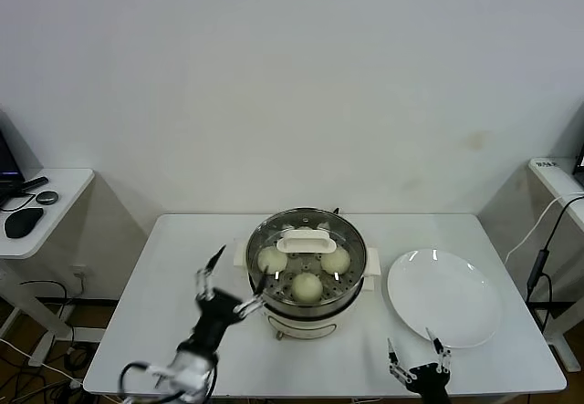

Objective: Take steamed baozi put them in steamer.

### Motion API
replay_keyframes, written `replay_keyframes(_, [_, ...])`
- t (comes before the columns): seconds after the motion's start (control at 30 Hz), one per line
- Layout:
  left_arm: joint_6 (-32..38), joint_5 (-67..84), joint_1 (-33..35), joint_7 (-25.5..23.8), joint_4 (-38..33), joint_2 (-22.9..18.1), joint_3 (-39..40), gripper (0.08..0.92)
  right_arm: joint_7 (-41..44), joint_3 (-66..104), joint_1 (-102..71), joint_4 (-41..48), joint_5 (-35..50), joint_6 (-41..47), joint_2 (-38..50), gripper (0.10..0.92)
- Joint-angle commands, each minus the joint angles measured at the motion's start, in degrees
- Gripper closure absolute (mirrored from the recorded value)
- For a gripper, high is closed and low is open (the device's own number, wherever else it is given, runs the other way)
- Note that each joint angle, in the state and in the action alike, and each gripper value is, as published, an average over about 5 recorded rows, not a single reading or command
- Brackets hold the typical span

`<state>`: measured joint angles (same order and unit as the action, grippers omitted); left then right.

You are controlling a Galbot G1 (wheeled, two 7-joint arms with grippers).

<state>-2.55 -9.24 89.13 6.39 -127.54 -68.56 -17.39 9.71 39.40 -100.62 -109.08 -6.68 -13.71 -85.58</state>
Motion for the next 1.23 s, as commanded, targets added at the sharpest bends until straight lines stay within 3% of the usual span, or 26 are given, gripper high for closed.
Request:
replay_keyframes(0.03, [10.0,27.1,24.2,7.5,0.9,-5.8,-12.0,0.177,0.2,-1.2,-0.3,-0.7,1.8,0.3,0.4,0.203])
replay_keyframes(0.43, [14.1,26.7,22.8,3.6,8.0,-5.8,-13.3,0.177,0.0,-1.8,-0.7,0.1,1.5,-0.2,0.3,0.203])
replay_keyframes(1.23, [14.7,23.8,23.7,0.4,9.4,-4.9,-14.2,0.177,0.1,-2.3,-0.9,-0.4,1.5,-0.1,0.5,0.203])
